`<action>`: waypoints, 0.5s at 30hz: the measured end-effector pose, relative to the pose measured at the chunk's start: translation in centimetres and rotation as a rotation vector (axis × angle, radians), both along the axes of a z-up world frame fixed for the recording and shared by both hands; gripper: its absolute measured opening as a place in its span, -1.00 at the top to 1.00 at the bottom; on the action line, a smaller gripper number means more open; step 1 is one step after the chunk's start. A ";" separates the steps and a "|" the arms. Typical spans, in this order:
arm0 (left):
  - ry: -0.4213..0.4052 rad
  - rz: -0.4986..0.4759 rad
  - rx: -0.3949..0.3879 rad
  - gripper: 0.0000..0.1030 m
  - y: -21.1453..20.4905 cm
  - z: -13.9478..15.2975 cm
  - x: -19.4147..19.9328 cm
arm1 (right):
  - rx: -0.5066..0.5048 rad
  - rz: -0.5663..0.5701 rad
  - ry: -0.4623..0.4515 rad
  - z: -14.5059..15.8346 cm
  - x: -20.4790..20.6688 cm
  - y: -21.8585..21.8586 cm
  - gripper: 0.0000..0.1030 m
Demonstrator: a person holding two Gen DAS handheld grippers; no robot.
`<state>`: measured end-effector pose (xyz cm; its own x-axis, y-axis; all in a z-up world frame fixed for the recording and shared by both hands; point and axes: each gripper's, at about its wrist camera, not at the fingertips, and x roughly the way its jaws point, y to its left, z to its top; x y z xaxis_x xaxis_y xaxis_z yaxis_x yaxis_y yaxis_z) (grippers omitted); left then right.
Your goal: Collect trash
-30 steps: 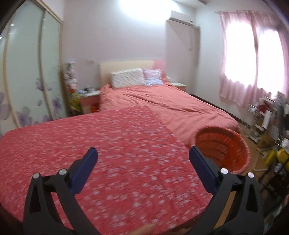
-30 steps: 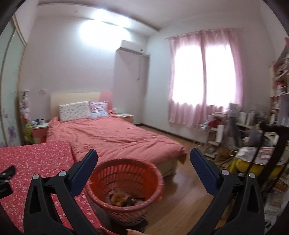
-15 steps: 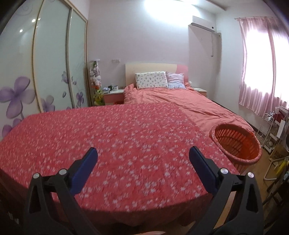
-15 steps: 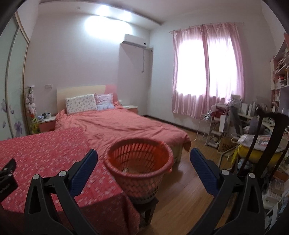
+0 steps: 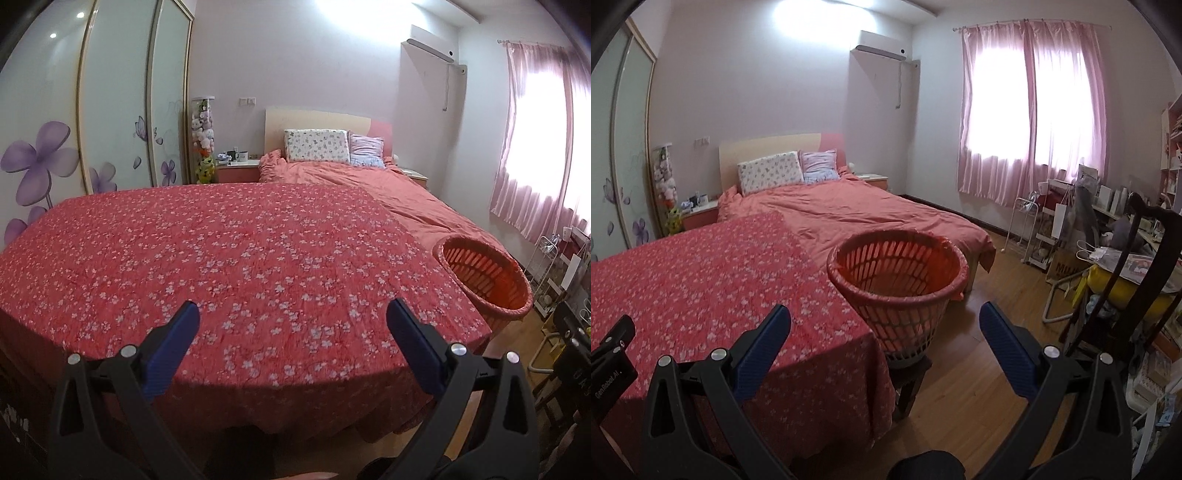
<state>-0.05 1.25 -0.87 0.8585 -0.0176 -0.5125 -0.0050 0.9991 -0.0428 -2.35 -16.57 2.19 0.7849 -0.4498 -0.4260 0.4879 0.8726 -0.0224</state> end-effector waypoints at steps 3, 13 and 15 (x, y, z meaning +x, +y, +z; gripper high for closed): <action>0.001 0.004 0.005 -0.92 0.0 -0.1 -0.2 | -0.003 -0.001 0.007 -0.2 -0.1 0.2 -0.96; 0.025 0.009 0.011 -0.92 -0.3 -0.6 -0.2 | -0.003 -0.006 0.037 -1.0 -0.1 0.5 -0.96; 0.031 0.008 0.011 -0.92 -0.3 -0.6 -0.1 | 0.000 -0.007 0.040 -1.0 0.0 0.5 -0.96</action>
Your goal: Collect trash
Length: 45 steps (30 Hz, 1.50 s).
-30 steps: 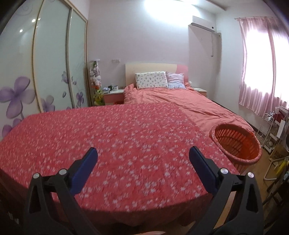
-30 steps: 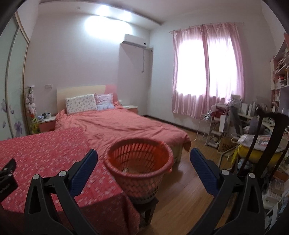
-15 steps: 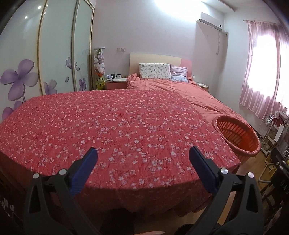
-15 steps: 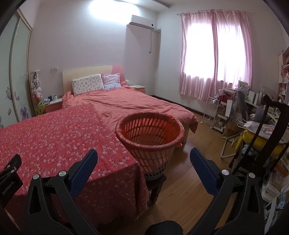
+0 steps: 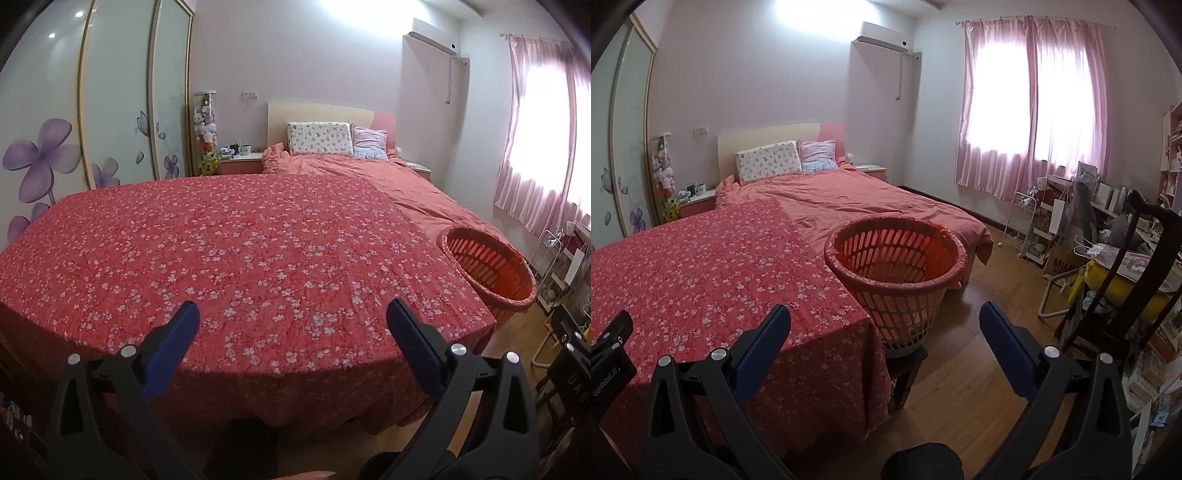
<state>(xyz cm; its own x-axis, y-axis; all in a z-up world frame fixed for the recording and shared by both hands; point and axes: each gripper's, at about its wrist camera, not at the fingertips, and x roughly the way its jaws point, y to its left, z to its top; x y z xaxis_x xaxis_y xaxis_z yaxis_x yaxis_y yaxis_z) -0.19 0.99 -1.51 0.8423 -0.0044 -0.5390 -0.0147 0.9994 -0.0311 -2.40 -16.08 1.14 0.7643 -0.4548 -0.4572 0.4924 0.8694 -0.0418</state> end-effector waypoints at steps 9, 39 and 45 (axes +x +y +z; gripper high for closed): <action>0.015 0.005 -0.002 -0.92 -0.1 -0.2 0.0 | 0.008 0.018 0.006 -0.1 0.1 0.0 -0.96; -0.021 -0.003 0.002 -0.92 -0.7 0.9 -1.0 | 0.016 0.029 -0.009 0.5 -0.1 -0.2 -0.96; -0.022 -0.004 0.004 -0.92 -0.7 1.0 -1.1 | 0.017 0.028 -0.009 0.5 -0.1 -0.2 -0.96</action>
